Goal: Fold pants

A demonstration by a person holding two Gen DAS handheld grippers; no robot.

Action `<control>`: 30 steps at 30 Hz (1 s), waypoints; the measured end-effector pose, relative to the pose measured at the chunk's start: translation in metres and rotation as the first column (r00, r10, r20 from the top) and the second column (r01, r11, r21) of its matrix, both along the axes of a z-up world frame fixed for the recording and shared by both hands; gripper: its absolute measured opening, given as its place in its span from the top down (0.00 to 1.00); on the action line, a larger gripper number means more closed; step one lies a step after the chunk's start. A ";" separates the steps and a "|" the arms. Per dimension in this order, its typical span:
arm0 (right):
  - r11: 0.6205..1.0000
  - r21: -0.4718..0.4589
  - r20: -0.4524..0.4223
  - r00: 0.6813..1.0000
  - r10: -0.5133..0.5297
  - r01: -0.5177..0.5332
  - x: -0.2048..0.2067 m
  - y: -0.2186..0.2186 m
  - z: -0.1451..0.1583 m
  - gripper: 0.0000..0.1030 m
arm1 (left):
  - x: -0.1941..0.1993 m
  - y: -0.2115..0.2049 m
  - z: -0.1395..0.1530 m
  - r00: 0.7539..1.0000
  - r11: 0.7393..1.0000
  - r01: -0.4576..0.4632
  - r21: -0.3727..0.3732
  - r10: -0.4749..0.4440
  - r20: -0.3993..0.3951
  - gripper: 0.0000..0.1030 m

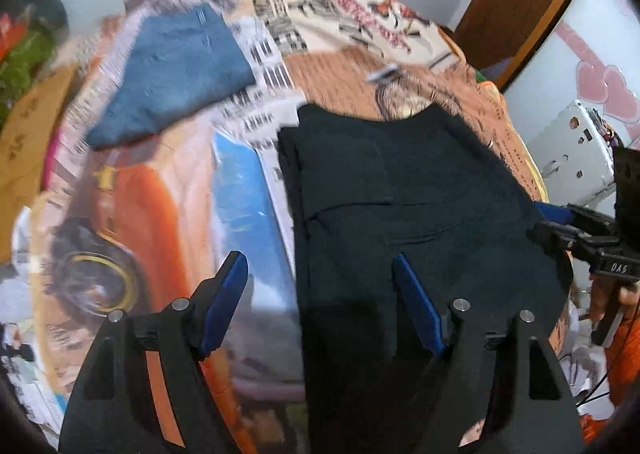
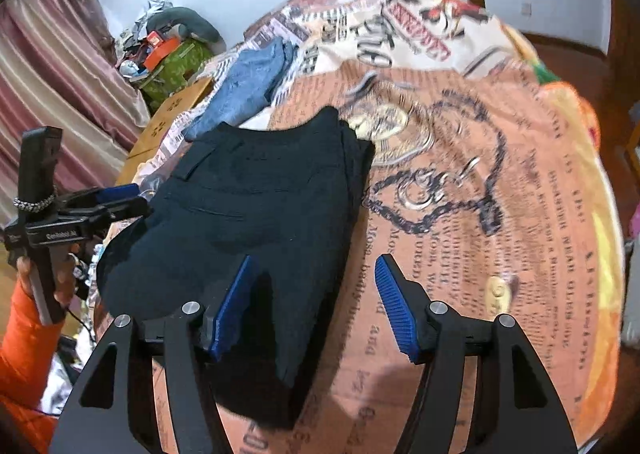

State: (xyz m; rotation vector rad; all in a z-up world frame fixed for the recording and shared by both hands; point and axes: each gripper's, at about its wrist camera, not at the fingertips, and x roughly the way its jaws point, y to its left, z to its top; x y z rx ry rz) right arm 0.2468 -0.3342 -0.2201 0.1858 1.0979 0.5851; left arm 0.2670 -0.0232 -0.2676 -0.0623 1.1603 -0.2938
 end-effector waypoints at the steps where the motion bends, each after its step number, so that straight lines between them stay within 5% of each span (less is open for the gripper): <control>1: 1.000 0.009 -0.020 1.000 0.002 -0.001 0.003 0.001 -0.005 0.42 | 0.004 0.002 -0.005 1.000 1.000 0.000 -0.027 -0.001 -0.022 0.27; 7: 0.996 0.087 -0.113 0.994 0.012 -0.002 0.022 0.000 -0.026 0.40 | 0.028 0.008 -0.027 0.991 0.987 -0.003 -0.158 -0.018 -0.135 0.25; 20: 0.987 0.158 -0.148 0.987 0.065 -0.041 0.046 0.012 -0.033 0.37 | 0.063 -0.021 -0.036 0.983 0.981 0.070 -0.183 -0.099 -0.156 0.16; 30: 0.991 0.086 -0.078 0.991 0.109 -0.102 0.052 0.032 -0.019 0.69 | 0.069 -0.031 -0.025 0.988 0.989 0.087 -0.115 -0.101 -0.118 0.40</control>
